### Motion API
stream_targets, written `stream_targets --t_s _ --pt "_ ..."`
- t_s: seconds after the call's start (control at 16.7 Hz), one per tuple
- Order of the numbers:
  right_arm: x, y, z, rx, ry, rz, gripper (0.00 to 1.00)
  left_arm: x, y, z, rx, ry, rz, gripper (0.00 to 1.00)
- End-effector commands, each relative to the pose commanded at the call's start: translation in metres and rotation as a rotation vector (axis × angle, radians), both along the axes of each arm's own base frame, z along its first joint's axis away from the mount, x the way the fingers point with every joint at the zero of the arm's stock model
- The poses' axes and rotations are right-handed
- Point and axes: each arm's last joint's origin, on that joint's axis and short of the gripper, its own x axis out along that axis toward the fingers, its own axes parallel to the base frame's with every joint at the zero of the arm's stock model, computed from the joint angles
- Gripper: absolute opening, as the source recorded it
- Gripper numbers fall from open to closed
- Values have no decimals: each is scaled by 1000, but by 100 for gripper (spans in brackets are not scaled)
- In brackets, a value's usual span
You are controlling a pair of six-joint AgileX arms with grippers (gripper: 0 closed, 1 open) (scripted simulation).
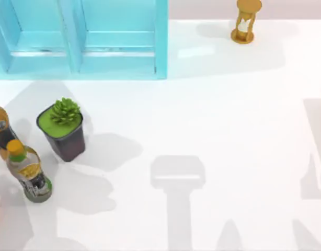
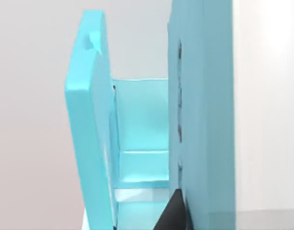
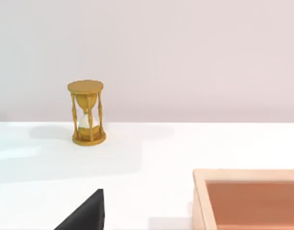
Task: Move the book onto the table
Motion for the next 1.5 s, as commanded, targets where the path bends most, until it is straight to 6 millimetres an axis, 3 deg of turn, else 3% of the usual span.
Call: stream_targets --t_s 0.42,0.66,0.84,1.08,1.26,1.5 --pt "0 0 0 0 0 0 100 7 -6 0 -14 1 4 0" --pt "0 0 0 0 0 0 100 36 -45 10 -104 -25 43 0" --pt "0 0 0 0 0 0 100 66 -104 16 -266 -59 80 0" --pt "0 0 0 0 0 0 100 90 -213 12 -641 -80 130 0" --pt "0 0 0 0 0 0 100 85 -301 -7 -963 -47 188 0" --pt "0 0 0 0 0 0 100 49 -400 -52 -1264 16 284 0"
